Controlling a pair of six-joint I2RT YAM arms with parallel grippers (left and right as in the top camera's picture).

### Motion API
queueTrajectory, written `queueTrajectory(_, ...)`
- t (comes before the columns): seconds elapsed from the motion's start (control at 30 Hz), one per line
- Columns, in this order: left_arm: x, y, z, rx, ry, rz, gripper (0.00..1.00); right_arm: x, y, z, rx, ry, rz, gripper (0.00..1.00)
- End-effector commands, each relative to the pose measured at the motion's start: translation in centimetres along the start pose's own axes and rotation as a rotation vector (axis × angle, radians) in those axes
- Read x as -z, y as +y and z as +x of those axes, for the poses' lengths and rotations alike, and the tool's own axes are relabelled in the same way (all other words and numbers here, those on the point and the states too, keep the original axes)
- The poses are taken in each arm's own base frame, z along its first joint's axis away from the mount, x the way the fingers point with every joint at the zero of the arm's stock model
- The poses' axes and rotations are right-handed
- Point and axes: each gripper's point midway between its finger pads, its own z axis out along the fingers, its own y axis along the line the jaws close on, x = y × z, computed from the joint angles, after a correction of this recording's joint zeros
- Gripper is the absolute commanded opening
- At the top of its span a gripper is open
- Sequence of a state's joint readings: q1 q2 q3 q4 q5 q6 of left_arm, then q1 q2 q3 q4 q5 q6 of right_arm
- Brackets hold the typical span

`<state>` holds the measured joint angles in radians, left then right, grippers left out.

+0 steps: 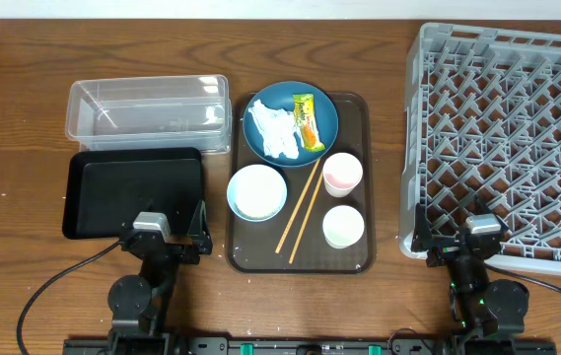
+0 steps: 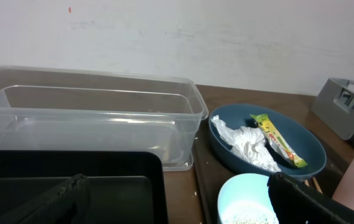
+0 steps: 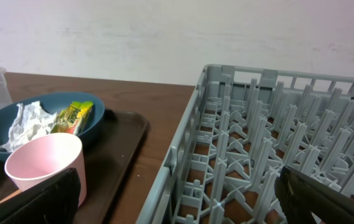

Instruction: Sort waste into correct bins and load items into the dishwasher rack

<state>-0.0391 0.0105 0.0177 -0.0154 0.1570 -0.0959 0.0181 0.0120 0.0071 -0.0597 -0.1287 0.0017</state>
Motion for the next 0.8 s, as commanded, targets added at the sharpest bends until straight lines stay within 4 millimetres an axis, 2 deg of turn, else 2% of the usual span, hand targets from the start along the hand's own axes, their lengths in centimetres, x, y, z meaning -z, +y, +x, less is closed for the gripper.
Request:
queueTrajectory(0.0, -0.1, 0.2, 1.6, -0.010, 0.052, 0.000, 0.93, 0.0, 0.1, 0.0, 0.011, 0.000, 0.001, 0.99)
queueTrajectory(0.57, -0.1, 0.2, 1.6, -0.010, 0.052, -0.001, 0.94, 0.0, -0.1, -0.1, -0.003, -0.004, 0.009, 0.99)
queueTrajectory(0.77, -0.1, 0.1, 1.1, 0.051, 0.062, -0.004, 0.94, 0.2, -1.1, -0.9, -0.107, -0.016, 0.068, 0.99)
